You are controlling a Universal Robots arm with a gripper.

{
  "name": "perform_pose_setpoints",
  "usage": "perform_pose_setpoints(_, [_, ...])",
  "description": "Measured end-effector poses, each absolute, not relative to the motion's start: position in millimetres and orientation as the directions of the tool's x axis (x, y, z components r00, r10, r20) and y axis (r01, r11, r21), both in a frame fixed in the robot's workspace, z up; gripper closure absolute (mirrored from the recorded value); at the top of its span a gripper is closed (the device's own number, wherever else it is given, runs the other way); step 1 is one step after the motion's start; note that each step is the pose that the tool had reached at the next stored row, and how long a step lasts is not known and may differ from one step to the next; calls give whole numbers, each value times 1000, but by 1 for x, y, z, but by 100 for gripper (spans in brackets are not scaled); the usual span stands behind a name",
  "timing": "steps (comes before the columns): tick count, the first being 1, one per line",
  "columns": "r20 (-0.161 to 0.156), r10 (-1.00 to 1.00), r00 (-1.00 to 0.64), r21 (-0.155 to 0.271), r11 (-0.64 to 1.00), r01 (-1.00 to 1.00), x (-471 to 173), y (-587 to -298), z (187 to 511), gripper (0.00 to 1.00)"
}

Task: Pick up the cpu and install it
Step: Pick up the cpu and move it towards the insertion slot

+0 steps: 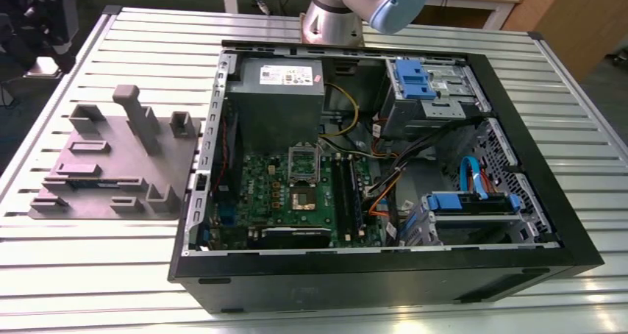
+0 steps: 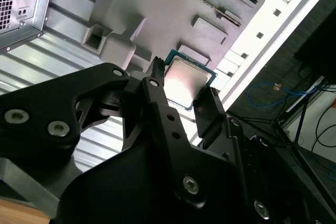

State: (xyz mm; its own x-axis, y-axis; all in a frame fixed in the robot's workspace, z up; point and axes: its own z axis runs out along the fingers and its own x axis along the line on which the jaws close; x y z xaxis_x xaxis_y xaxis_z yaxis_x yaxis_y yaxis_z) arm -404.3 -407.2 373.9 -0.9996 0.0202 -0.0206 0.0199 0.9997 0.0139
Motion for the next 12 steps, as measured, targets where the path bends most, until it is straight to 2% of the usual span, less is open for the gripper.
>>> perform_pose_setpoints(12, [-21, 20, -1000, 14, 1000, 20, -401, -407, 374, 53])
